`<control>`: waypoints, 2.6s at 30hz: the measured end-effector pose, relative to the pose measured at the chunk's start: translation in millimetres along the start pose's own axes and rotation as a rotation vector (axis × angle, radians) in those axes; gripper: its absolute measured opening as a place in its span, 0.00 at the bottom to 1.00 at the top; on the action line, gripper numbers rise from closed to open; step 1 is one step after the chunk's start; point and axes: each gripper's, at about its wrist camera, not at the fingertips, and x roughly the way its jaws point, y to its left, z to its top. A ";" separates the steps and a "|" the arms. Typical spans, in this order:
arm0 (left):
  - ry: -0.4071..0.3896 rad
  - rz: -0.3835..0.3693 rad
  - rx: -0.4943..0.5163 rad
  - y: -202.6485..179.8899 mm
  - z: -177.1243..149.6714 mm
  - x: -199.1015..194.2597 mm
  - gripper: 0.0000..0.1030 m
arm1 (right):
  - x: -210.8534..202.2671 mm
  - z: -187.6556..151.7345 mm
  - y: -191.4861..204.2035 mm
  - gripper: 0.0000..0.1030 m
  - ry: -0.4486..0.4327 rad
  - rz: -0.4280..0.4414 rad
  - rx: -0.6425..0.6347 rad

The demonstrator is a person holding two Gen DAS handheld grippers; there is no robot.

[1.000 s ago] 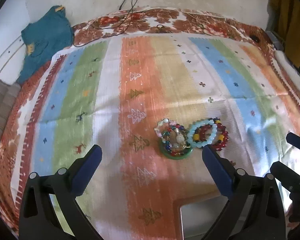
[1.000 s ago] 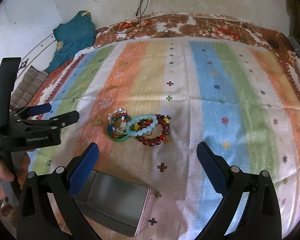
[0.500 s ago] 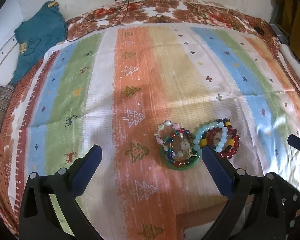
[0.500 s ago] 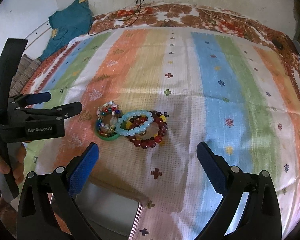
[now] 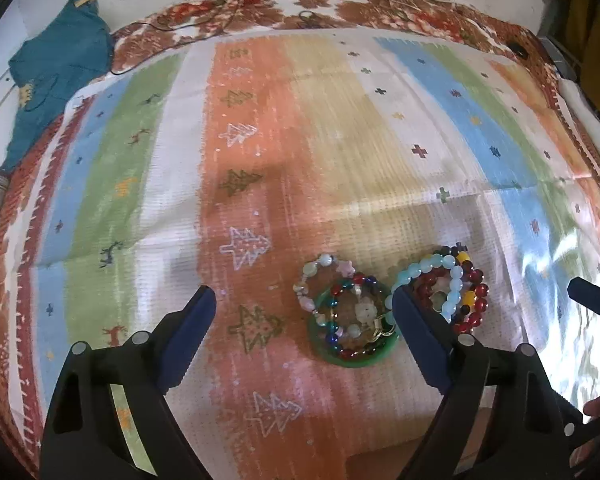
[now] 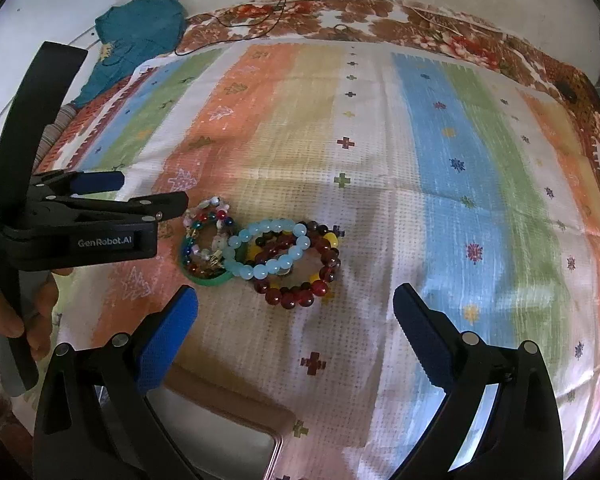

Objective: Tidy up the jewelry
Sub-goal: 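Lower the left tool onto the multicolour bead bracelet and close it, then lift the multicolour bracelet with the left tool while the right tool closes on the light-blue bracelet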

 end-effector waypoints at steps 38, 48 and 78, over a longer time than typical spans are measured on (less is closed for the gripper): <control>0.111 -0.087 0.113 -14.1 9.1 52.1 0.20 | 40.1 14.4 10.0 0.96 0.084 0.036 -0.013; 0.130 -0.103 0.122 -12.8 3.2 54.8 0.20 | 40.2 15.0 8.5 0.96 0.083 0.037 -0.018; 0.074 -0.153 -0.022 28.3 15.4 35.1 0.09 | 64.9 26.6 0.6 0.88 0.141 0.126 0.084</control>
